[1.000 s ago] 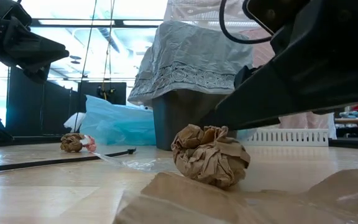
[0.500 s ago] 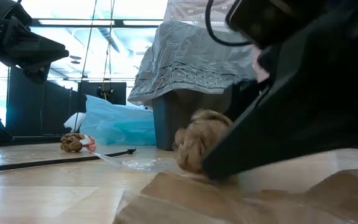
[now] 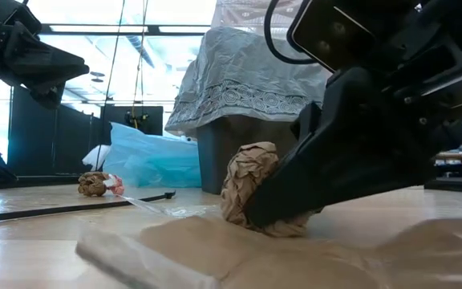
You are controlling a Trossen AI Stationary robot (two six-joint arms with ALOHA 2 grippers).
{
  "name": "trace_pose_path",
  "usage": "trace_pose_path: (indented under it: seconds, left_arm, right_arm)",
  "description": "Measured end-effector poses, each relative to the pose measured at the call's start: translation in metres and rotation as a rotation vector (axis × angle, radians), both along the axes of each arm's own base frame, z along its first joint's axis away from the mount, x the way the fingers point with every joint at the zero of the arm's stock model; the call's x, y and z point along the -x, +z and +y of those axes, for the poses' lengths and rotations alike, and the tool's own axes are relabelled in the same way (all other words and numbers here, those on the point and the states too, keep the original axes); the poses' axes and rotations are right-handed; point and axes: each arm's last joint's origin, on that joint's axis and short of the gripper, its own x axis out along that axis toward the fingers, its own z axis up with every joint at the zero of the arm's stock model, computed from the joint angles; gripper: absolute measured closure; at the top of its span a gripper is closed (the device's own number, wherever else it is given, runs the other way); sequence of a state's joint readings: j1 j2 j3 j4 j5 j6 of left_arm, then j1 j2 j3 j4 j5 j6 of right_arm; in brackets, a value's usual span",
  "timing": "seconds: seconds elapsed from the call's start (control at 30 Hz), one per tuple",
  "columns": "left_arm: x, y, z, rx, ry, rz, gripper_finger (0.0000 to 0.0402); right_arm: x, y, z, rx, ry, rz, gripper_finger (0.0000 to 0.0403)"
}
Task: Place trash/remove bag and relplace
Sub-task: Put the brown napkin inside the black trash bin
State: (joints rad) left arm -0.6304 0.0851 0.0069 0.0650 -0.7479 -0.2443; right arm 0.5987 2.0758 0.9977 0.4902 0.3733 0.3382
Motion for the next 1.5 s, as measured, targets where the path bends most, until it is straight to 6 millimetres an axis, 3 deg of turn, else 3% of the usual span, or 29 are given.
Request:
trace_pose_path:
  seconds: [0.23,0.4,0.67,0.87,1.0,1.13,1.27,1.4,1.5]
  left_arm:
    - [0.000,0.000,0.000,0.000,0.000,0.000,0.0329]
    - [0.000,0.000,0.000,0.003,0.000,0.000,0.0329]
    - [0.000,0.000,0.000,0.003,0.000,0.000,0.0329]
    - [0.000,0.000,0.000,0.003,0.000,0.001,0.0329]
    - [0.000,0.000,0.000,0.003,0.000,0.000,0.0329]
    - [0.000,0.000,0.000,0.003,0.000,0.000,0.0329]
    - [0.000,0.000,0.000,-0.001,0.000,0.001,0.0329]
    - [0.000,0.000,0.000,-0.002,0.000,0.001,0.0329]
    - [0.000,0.000,0.000,-0.003,0.000,0.001,0.0329]
  right_arm:
    - [-0.003,0.007,0.001,-0.005,-0.010,-0.070,0.0383]
    - [-0.003,0.032,-0.002,0.037,-0.012,-0.143,0.0396]
    - [0.011,0.118,-0.027,0.290,-0.107,-0.285,0.0392]
    - [0.030,0.190,-0.069,0.489,-0.282,-0.395,0.0399]
    - [0.039,0.220,-0.104,0.543,-0.421,-0.417,0.0397]
    - [0.042,0.230,-0.139,0.580,-0.524,-0.378,0.0397]
    - [0.039,0.227,-0.168,0.624,-0.571,-0.297,0.0397]
    - [0.038,0.224,-0.182,0.638,-0.602,-0.265,0.0381]
    - [0.037,0.225,-0.183,0.640,-0.580,-0.266,0.0345]
